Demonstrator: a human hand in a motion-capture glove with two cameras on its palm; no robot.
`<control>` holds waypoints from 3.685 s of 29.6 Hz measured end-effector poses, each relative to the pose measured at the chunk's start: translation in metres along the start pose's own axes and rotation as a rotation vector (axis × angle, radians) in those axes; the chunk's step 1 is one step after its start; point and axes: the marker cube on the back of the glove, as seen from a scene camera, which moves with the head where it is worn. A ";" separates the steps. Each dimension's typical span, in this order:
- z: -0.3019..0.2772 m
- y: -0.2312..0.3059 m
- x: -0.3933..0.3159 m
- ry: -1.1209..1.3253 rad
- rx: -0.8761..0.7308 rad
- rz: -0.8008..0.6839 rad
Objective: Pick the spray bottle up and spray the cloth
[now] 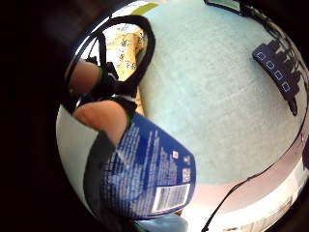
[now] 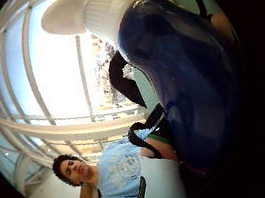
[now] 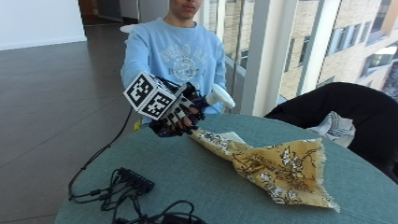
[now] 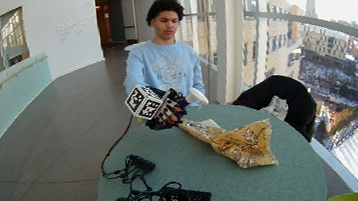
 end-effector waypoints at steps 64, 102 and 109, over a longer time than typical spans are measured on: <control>0.198 -0.060 -0.200 -0.313 0.270 -0.686; 0.217 -0.049 -0.191 -0.304 0.292 -0.732; 0.170 -0.008 -0.128 -0.100 0.245 -0.694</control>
